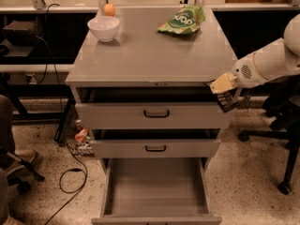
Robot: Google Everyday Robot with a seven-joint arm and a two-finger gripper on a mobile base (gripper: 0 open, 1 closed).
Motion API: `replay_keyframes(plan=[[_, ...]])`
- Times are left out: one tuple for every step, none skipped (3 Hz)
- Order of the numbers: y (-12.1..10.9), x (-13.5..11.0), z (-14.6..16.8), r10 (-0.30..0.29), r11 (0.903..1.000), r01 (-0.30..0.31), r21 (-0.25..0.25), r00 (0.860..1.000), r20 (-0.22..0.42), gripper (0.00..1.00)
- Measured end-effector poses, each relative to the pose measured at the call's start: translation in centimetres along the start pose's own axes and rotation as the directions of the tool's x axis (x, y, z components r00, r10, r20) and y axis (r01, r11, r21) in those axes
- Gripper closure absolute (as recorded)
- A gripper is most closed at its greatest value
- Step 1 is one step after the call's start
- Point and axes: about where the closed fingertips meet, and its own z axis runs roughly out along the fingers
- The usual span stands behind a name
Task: Place rxbar chocolate into bottom drawer
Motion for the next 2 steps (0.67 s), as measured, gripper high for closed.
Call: replay_keyframes(plan=[[0.3, 1.2, -0.5, -0.005, 0.9997, 0.005, 0.022, 1.000, -0.017, 1.00], [0.5, 3.8, -2.5, 0.026, 0.9964, -0.023, 0.081, 0.999, -0.029, 1.00]])
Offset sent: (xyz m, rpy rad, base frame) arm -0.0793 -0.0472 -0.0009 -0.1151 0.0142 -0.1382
